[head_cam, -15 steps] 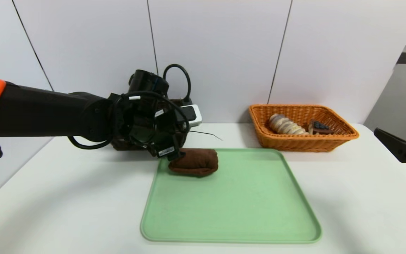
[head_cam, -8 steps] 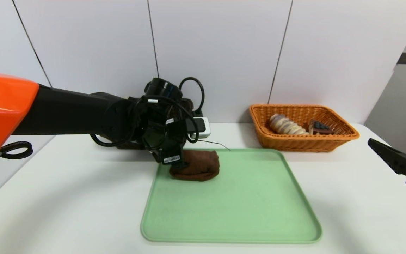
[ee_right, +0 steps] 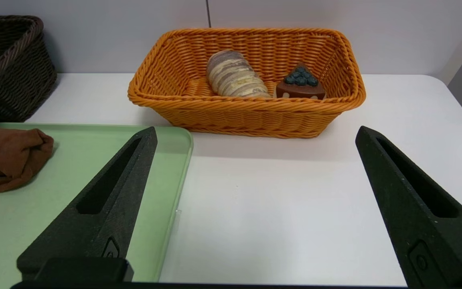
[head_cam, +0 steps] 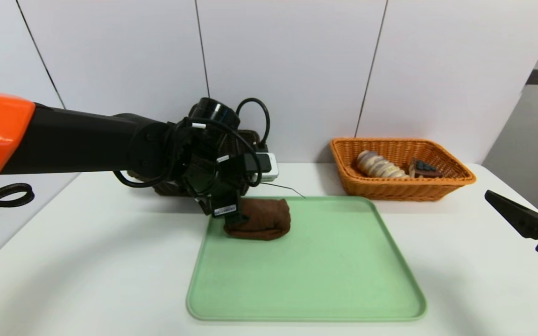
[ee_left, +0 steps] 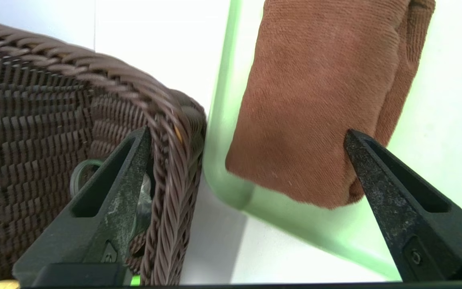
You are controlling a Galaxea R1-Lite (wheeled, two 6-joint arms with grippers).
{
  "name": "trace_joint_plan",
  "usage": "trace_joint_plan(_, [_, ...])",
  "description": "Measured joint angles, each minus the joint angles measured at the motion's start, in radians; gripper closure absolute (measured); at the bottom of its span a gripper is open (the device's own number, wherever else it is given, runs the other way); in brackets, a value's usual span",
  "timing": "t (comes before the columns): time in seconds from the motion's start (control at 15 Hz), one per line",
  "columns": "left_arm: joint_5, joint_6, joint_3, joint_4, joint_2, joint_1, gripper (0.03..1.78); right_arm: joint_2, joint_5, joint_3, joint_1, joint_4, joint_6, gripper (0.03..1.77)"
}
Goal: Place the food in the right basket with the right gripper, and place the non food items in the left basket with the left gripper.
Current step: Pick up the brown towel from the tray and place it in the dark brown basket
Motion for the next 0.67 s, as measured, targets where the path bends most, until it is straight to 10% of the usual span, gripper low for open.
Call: trace_joint_plan(0.67, [-0.006,-0.023,-0.075,-0.063,-0.052,0.129,0.12,-0.04,0.001,0.019,0.049,0.002,-0.007,0.09])
